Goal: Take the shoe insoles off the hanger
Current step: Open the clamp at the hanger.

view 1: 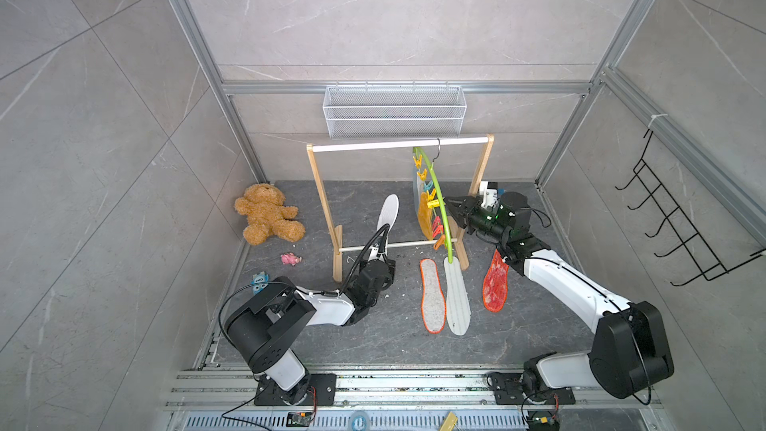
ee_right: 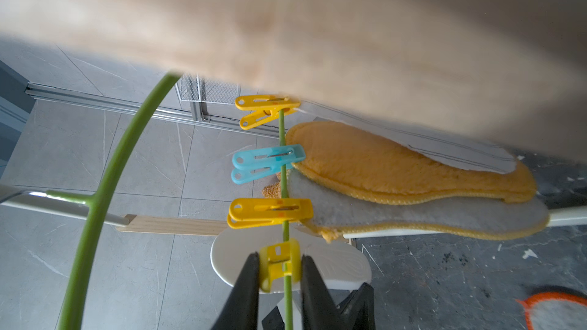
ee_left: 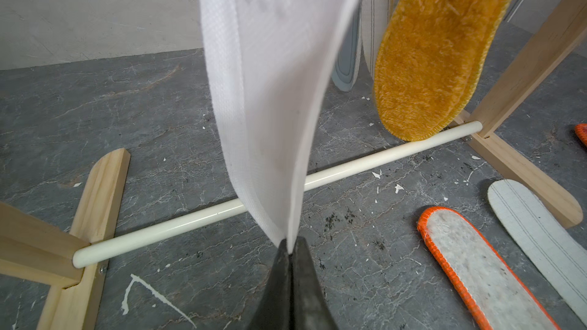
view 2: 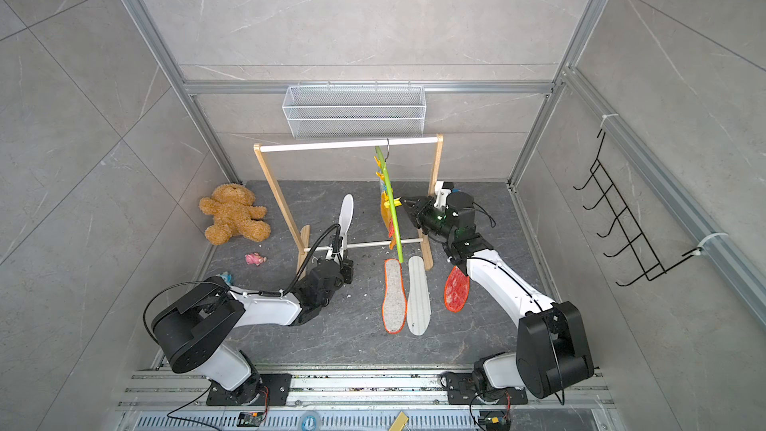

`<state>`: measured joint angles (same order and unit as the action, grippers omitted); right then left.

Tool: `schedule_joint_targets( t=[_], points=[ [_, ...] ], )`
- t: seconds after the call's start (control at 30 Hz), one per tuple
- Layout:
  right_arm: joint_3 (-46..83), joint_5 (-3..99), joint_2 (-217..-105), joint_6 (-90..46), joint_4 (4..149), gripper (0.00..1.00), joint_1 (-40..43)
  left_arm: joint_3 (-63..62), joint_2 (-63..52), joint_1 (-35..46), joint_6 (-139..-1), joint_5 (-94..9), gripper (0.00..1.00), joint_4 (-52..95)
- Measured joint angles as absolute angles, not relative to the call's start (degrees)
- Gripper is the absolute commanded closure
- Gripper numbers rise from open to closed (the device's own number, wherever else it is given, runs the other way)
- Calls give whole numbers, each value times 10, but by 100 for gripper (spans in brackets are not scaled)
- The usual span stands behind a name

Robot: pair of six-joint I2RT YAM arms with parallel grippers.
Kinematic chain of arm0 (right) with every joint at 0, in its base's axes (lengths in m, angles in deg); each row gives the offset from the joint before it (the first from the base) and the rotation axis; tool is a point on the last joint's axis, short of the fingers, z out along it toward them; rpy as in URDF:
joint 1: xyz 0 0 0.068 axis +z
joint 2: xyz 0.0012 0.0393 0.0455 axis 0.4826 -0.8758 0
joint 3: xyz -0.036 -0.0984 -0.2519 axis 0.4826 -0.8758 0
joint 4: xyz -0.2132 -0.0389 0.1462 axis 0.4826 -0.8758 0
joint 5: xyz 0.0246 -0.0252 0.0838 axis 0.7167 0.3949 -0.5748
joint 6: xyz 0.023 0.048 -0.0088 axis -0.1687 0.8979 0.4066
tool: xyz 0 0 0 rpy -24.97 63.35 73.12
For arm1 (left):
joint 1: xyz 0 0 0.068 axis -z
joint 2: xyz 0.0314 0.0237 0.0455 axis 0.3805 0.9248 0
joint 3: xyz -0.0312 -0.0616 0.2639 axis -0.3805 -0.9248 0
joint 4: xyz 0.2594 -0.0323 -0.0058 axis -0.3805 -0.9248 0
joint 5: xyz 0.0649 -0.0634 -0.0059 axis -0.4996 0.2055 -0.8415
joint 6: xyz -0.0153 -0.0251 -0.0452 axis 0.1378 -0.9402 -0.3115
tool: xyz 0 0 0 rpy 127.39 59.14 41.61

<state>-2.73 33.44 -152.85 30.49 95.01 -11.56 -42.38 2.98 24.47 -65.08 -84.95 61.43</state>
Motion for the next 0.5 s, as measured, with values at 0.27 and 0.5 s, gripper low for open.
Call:
schedule_joint_targets(
  t=[0.27, 0.5],
  points=[
    [-27, 336, -1529, 301, 942, 75, -106, -426, 21, 245, -651, -853, 100, 615],
    [-27, 338, -1528, 297, 937, 70, -104, -435, 13, 245, -651, -854, 100, 616]
  ],
)
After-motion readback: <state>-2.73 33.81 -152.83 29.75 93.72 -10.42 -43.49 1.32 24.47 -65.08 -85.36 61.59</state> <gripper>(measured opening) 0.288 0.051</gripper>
